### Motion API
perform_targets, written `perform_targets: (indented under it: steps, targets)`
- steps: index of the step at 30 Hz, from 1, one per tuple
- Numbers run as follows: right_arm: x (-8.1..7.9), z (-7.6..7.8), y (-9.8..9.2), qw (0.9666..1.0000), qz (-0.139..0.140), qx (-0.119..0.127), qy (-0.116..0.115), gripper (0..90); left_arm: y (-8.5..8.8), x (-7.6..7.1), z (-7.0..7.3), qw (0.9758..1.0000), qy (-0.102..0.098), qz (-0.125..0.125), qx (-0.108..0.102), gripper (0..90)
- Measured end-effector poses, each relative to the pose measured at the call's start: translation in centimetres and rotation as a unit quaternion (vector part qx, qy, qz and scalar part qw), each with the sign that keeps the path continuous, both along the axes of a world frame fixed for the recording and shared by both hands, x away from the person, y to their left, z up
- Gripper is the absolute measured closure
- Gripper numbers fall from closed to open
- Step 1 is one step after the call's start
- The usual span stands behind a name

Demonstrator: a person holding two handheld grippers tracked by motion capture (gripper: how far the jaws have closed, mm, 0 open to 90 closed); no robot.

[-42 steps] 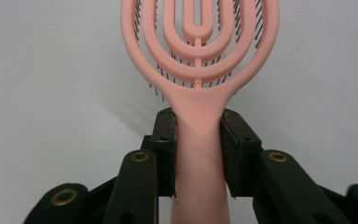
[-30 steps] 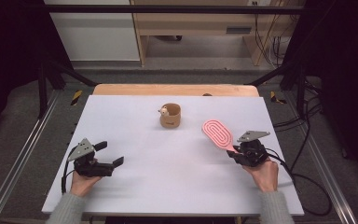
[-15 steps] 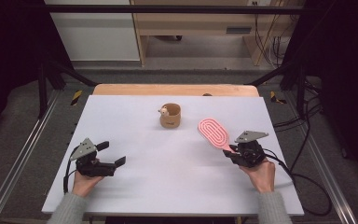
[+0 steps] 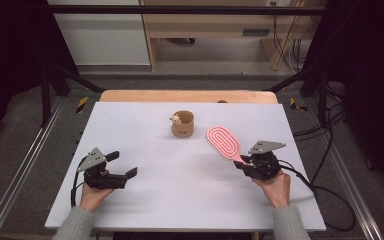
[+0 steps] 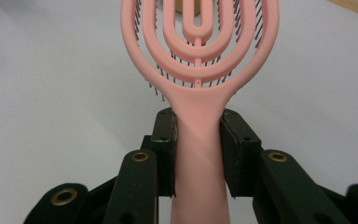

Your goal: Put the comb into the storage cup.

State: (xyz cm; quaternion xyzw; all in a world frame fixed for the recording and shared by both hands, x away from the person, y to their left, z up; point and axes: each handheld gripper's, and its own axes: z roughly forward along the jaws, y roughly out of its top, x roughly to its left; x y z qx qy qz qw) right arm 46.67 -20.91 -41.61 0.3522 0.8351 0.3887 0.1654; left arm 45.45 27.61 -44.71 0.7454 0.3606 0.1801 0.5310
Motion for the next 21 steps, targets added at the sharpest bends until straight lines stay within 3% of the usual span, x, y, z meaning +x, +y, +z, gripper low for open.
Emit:
perform_targets:
  steps: [21]
  targets:
    - [-0.5,0.3,1.5,0.9989,0.022,0.039,-0.015,69.2,-1.6,-0.3,0.5,0.9999,0.006,-0.001,-0.01,1.1]
